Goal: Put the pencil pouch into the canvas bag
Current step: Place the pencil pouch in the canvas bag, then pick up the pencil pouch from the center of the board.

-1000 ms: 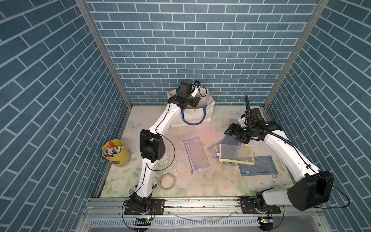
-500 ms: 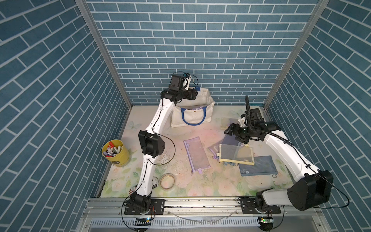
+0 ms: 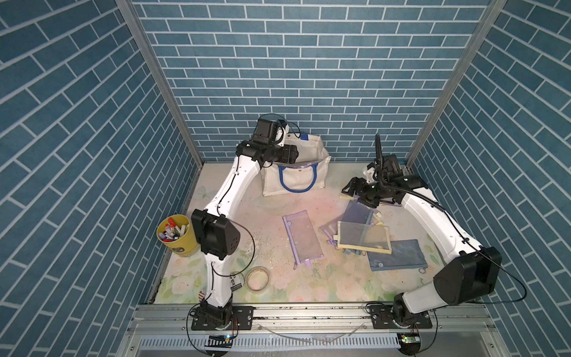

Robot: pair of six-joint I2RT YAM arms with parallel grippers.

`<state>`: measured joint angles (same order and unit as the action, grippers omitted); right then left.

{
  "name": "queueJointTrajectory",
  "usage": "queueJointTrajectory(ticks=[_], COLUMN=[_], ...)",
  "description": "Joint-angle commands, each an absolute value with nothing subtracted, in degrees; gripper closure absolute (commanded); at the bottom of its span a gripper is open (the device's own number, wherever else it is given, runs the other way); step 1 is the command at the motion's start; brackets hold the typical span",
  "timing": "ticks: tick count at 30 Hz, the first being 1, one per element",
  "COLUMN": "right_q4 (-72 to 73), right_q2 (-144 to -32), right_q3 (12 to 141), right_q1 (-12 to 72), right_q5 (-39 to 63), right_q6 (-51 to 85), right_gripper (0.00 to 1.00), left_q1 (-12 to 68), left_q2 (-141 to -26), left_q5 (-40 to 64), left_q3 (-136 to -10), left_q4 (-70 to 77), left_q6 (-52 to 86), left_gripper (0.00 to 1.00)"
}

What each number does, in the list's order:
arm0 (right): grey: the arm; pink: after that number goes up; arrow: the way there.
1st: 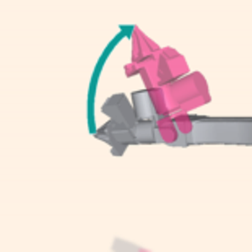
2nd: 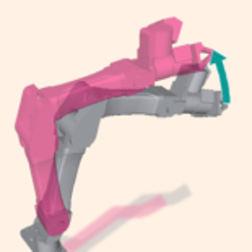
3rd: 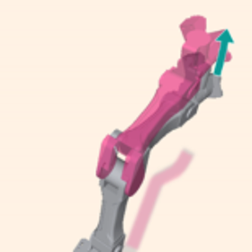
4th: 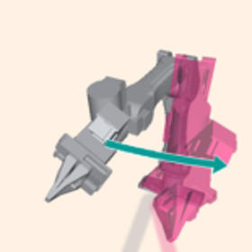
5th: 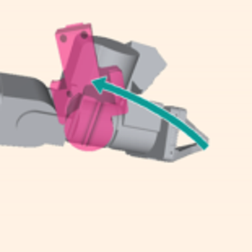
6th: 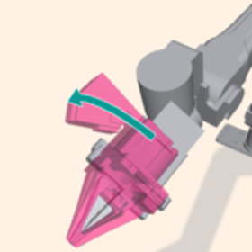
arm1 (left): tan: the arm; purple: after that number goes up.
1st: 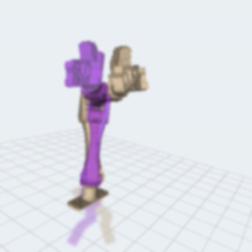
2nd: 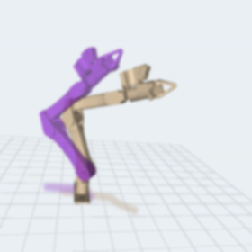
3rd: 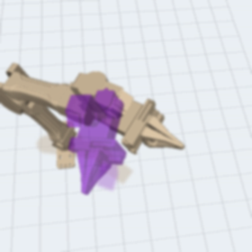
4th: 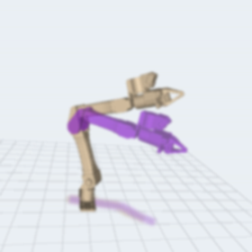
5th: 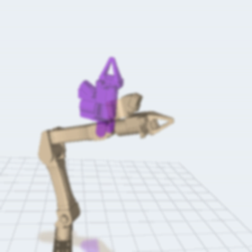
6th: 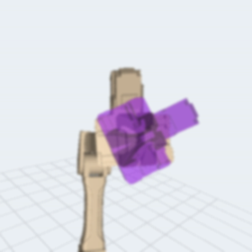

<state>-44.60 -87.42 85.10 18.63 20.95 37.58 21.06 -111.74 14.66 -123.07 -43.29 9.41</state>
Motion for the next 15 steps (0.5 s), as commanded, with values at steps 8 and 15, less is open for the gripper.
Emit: queueJointTrajectory(ticks=[8, 15], right_q4=[-36.6, -31.8], right_q2=[-95.3, -105.8], right_q3=[84.4, 83.6], right_q1=[22.7, 28.1], right_q5=[26.7, 29.4], right_q6=[38.3, 39.8], right_gripper=[0.2, 0.22], left_q1=[21.5, 21.8], left_q2=[-82.5, -69.7], left_q5=[18.4, 23.8], left_q3=[-86.5, -57.0], left_q4=[-42.9, -29.9], left_q6=[19.0, 32.2], left_gripper=[0.2, 0.18])
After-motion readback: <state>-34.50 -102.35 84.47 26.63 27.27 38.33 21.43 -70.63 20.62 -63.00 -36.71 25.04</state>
